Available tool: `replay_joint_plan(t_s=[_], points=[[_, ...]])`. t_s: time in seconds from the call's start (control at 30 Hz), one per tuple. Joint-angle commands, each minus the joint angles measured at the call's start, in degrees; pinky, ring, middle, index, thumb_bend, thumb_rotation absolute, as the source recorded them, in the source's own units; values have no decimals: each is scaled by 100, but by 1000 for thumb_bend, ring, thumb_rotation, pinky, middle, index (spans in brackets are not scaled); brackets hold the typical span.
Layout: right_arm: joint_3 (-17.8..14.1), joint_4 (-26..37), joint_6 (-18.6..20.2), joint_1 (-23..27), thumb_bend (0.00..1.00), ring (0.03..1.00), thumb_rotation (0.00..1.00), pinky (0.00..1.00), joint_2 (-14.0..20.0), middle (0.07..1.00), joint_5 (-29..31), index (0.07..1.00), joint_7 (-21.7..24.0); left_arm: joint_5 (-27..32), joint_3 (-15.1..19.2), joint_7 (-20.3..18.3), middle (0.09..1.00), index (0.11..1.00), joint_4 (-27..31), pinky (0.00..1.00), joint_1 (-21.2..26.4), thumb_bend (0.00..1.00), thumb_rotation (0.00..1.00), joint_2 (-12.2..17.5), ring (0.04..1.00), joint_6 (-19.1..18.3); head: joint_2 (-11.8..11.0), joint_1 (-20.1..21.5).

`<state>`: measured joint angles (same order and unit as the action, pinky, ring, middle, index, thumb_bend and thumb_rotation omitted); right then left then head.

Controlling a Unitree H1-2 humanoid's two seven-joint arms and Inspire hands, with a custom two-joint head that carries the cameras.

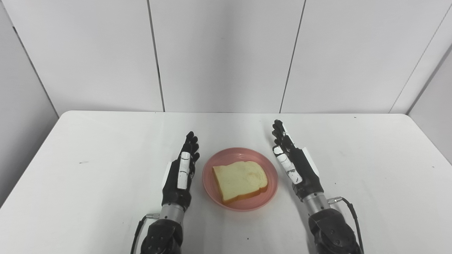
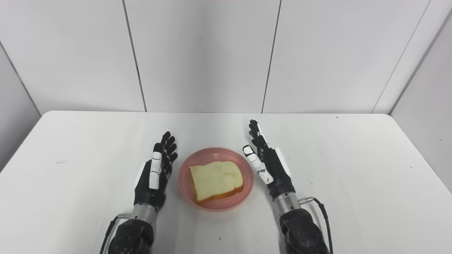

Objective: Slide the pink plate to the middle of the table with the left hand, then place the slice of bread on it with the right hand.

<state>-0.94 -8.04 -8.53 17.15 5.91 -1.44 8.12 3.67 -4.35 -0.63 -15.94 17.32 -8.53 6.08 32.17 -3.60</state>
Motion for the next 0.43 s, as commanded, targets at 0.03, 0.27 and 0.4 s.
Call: replay_joint_plan(t_s=[0.03,0.27,0.4], points=[[-81,61,-277,118,688,1000,908,1000,-58,1000,120,1000,-166,-83,-24,-11,997,963,229,1000,64,711,1000,-18,1000,138,-24,-22],[-229,61,-120,47,660,1000,942,1000,-220,1000,503,1000,-295,-13,7,-55,1000,971,242,1000,27,710,1000,0,1000,147,-65,-10],[-278,20,-81,14,654,1000,948,1000,-264,1000,674,1000,-316,-15,27,-54,1000,971,254,1000,28,711,1000,19,1000,136,-79,-14]])
